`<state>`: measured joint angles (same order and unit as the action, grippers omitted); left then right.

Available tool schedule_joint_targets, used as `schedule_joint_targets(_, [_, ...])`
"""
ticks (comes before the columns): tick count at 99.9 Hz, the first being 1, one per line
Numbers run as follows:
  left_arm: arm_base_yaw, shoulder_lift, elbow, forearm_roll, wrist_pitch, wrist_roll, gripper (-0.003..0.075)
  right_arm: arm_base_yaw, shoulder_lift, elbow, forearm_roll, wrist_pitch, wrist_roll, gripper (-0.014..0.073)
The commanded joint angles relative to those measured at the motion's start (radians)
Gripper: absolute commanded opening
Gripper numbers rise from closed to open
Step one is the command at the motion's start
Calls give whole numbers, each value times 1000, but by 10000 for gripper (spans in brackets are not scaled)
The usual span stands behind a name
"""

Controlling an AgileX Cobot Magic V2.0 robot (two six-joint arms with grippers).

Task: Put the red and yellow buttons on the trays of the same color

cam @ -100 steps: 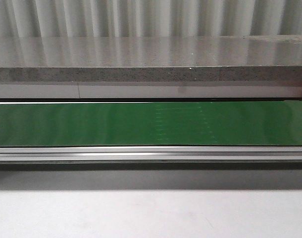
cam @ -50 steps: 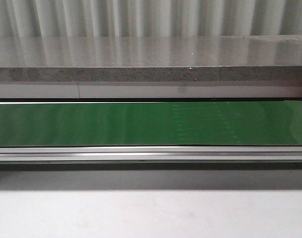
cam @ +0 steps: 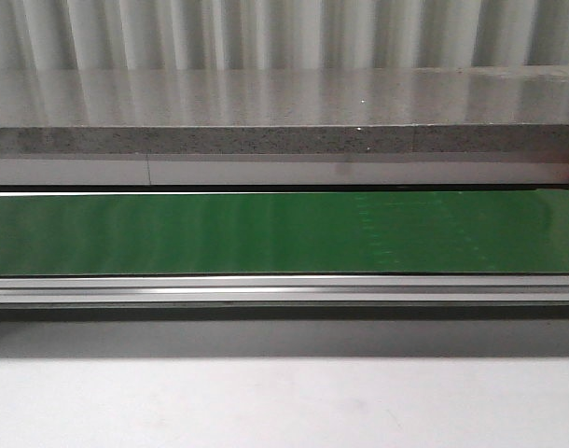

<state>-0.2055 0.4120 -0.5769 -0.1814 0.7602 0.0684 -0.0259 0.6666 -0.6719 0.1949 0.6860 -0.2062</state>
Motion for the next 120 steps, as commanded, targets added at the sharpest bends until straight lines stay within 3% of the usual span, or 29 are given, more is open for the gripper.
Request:
schedule_joint_targets(1, [-9,5,-26,-22,-95,-1,-20,1,-96,28,0,-66,-10,-67])
schedule_joint_targets(28, [-9,5,-26,-22,-99,-1,-20,1,-335,139,0,-43,-10,-67])
schedule_joint_targets(52, [-9,23,-32,13,-181,-1,-20,1,-362,157,0,-42,-10,-67])
schedule_joint_targets(75, [23,196,-146,282,-195,-272,-20,1,-362,157,0,-42,-10,-67])
schedule_joint_targets(94, [108,379,-273,292,-149,-294,-12,1,-362,157,0,-42,-10,-67])
schedule_joint_targets(106, [164,498,-349,272,-120,-294,76,1,-362,157,0,-42,-10,-67])
schedule_joint_targets(120, [221,615,-417,263,-113,-294,321,1,-362,157,0,-43,-10,-67])
